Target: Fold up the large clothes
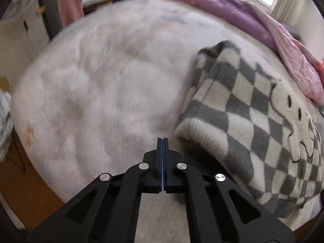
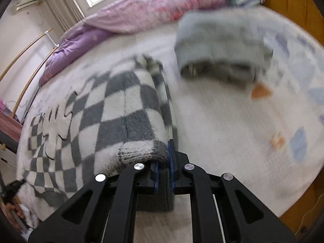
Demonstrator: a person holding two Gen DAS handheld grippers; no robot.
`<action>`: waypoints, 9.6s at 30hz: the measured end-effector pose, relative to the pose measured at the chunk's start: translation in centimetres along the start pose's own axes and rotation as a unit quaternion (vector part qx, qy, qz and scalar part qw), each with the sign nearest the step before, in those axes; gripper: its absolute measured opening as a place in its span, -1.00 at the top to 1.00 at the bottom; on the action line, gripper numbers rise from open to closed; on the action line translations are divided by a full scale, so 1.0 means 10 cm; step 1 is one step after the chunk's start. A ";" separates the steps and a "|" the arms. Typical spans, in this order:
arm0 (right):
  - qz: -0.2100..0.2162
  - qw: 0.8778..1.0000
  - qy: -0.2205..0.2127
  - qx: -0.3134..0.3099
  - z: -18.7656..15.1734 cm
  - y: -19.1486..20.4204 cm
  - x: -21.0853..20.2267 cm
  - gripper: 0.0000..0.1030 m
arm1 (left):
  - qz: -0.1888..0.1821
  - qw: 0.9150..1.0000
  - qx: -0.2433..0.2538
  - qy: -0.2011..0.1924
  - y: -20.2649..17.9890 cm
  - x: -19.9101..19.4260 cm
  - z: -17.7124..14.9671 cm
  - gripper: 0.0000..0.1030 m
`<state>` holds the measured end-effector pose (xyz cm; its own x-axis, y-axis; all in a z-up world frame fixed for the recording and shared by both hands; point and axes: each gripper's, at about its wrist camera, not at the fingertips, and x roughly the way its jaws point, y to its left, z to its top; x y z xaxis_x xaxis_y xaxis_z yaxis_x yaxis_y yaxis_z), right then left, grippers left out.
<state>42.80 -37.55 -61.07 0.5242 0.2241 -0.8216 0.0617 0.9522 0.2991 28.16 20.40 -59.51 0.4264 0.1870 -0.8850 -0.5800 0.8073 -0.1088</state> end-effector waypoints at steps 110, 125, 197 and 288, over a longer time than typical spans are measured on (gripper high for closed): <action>0.119 0.972 0.198 -0.031 -0.51 2.24 1.05 1.00 | -0.152 0.981 -0.069 0.101 -0.44 0.18 0.14 0.64; 0.228 0.958 0.151 -0.080 -0.48 2.48 0.54 -0.04 | -0.213 0.976 0.006 0.054 -0.87 -0.37 0.44 0.66; 0.233 0.966 0.060 0.093 -0.38 1.51 -0.26 0.69 | -0.194 0.967 0.163 0.016 -3.55 -1.06 0.69 0.48; 0.037 0.978 0.029 0.203 0.04 -0.38 -0.67 0.28 | -0.163 0.976 0.122 0.079 -4.02 -0.60 0.02 -0.74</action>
<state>39.41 -42.75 -56.54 0.4917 0.3128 -0.8126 0.3631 0.7746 0.5179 49.10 -13.07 -49.71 0.4373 -0.1753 -0.8820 -0.2402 0.9224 -0.3025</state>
